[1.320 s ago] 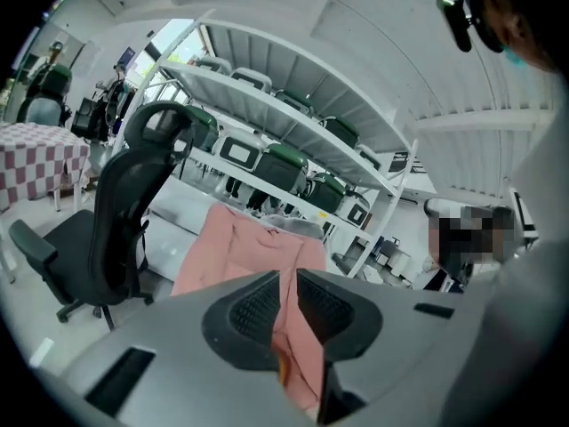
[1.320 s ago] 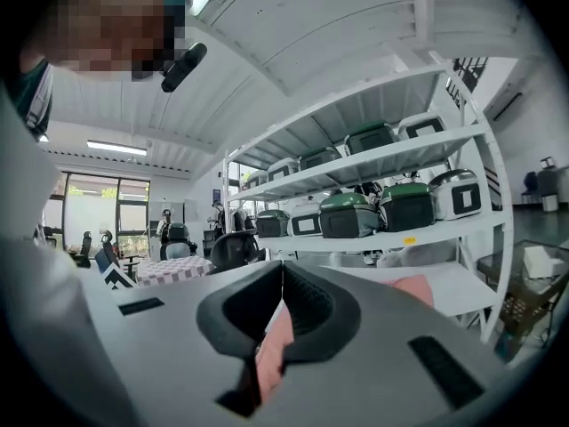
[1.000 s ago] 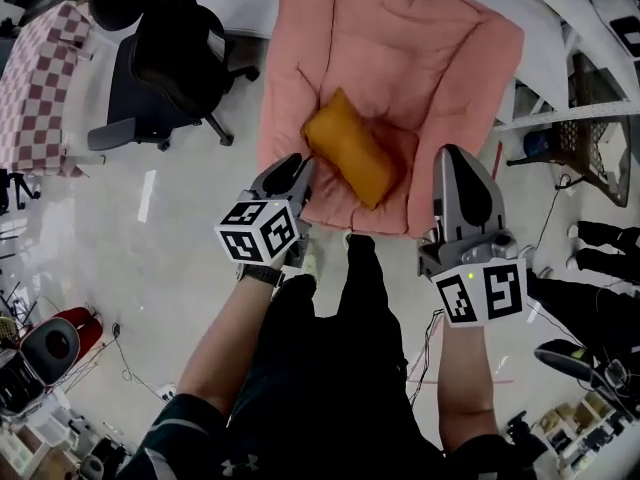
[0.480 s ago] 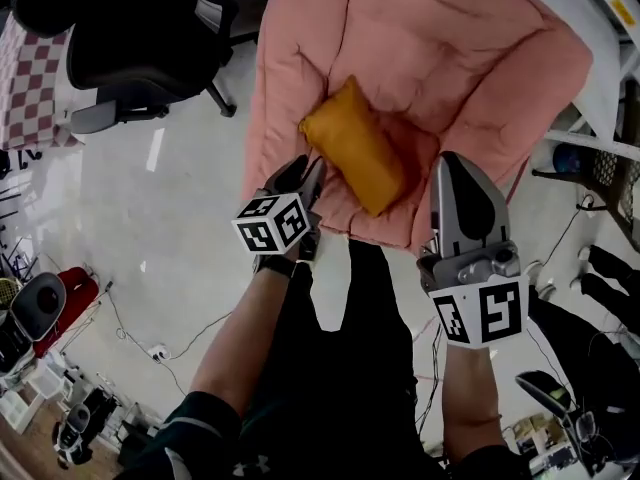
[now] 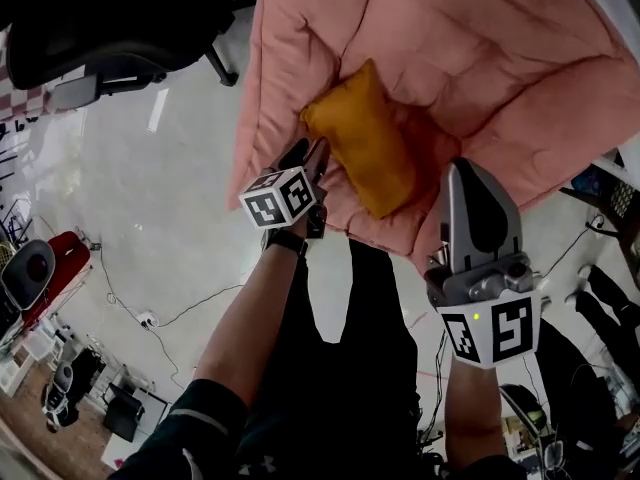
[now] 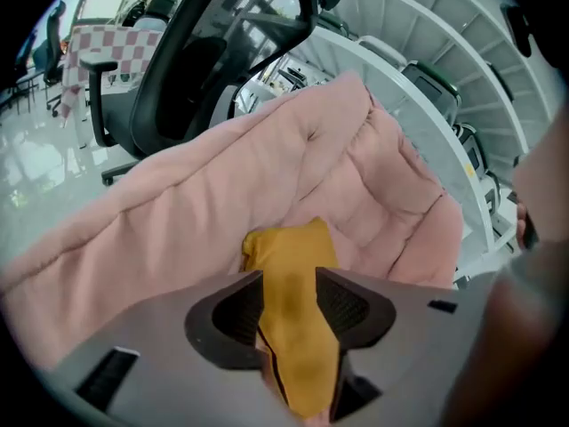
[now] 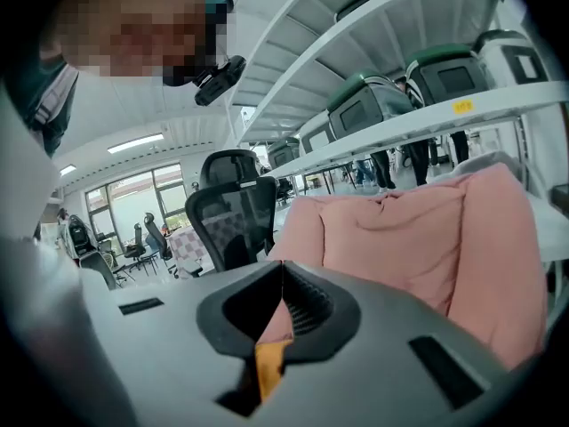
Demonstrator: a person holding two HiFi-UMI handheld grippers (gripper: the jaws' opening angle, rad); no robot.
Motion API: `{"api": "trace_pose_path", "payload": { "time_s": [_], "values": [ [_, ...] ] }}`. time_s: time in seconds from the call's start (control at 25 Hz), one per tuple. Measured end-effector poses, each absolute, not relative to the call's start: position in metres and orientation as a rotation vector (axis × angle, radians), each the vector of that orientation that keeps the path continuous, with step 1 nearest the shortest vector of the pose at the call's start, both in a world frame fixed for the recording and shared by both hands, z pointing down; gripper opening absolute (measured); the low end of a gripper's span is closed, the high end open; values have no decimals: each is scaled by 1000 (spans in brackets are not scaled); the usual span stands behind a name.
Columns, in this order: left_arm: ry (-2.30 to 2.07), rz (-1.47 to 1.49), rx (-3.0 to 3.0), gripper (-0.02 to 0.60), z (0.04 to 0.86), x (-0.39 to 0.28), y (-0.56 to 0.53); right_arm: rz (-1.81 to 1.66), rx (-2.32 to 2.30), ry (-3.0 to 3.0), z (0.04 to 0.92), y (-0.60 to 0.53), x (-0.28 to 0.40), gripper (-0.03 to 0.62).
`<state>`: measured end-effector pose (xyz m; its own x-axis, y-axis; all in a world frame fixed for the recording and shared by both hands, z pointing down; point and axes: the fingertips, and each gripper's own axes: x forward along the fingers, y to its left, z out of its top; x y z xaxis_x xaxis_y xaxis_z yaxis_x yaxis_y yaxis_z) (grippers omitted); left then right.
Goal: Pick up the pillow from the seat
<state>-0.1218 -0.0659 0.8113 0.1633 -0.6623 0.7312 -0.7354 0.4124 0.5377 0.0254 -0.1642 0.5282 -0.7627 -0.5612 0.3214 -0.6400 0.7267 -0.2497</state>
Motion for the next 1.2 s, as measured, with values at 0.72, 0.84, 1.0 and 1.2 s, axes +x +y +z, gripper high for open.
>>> {"api": "trace_pose_path", "payload": {
  "time_s": [0.72, 0.84, 1.0, 1.2],
  "values": [
    [-1426, -139, 1229, 331, 862, -113, -103, 655, 909, -2627, 590, -173, 28, 3],
    [-1414, -80, 1263, 299, 863, -108, -111, 665, 922, -2616, 594, -173, 31, 3],
    [-1390, -38, 1257, 223, 867, -105, -119, 668, 936, -2602, 596, -173, 36, 3],
    [-1368, 87, 1316, 104, 858, -97, -114, 667, 976, -2592, 594, -174, 46, 3]
  ]
}}
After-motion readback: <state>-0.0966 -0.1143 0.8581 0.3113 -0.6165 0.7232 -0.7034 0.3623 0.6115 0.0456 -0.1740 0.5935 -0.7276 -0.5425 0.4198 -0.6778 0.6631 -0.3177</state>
